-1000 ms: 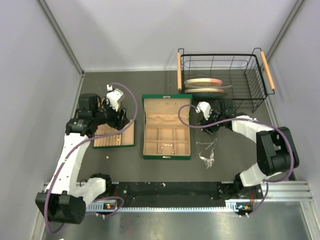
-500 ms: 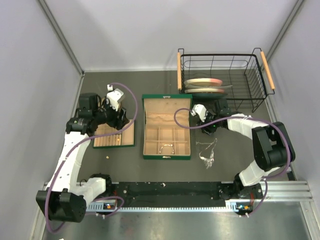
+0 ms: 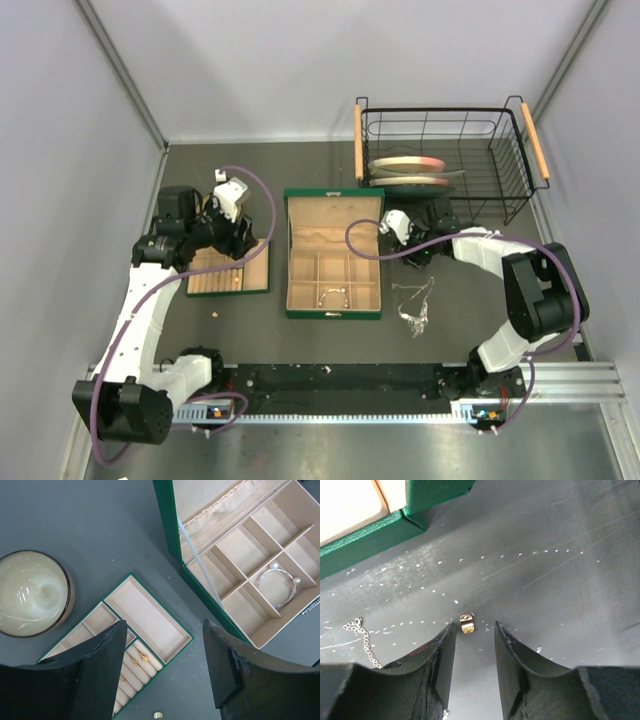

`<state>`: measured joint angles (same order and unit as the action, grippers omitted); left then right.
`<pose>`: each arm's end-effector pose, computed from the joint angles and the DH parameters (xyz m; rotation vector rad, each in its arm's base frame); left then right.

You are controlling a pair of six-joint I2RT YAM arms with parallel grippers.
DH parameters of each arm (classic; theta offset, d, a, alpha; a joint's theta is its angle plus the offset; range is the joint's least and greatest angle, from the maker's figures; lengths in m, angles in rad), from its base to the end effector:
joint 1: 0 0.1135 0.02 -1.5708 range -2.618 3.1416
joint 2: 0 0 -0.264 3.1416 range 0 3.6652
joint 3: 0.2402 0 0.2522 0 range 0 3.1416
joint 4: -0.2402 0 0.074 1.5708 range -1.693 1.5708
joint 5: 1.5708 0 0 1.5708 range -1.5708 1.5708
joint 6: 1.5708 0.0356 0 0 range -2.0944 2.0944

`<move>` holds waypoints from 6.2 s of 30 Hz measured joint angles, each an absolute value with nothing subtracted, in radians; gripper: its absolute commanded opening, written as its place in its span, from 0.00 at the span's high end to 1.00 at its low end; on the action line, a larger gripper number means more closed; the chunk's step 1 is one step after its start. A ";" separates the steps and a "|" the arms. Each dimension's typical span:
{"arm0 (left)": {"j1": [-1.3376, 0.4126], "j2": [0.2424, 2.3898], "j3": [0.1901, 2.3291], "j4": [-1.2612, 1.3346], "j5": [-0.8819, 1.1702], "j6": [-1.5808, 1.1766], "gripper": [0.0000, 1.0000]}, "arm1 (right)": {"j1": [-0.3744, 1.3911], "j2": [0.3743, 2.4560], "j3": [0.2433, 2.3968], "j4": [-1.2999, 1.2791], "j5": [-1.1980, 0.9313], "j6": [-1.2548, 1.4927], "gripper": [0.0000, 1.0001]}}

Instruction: Organize the mixed jewelry

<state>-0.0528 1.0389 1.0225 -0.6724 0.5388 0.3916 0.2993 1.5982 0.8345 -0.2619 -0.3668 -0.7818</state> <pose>0.2115 -0.0295 0.3305 0.7503 2.0440 -0.4158 0.2841 0.1010 0.1596 -1.4059 2.0892 0.2850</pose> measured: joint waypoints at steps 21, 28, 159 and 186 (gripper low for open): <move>-0.047 1.050 1.023 -0.672 0.531 0.400 0.33 | 0.313 1.615 0.859 -0.293 -0.357 -0.783 0.93; -0.044 1.050 1.023 -0.673 0.528 0.410 0.33 | 0.314 1.615 0.865 -0.304 -0.353 -0.785 0.97; 0.709 1.259 1.171 -0.810 0.633 0.504 0.36 | 1.236 2.248 1.741 -0.455 -0.179 -0.395 0.64; 0.484 1.174 1.042 -1.277 0.694 1.292 0.41 | 0.981 1.628 1.525 -0.550 -0.198 -0.283 0.60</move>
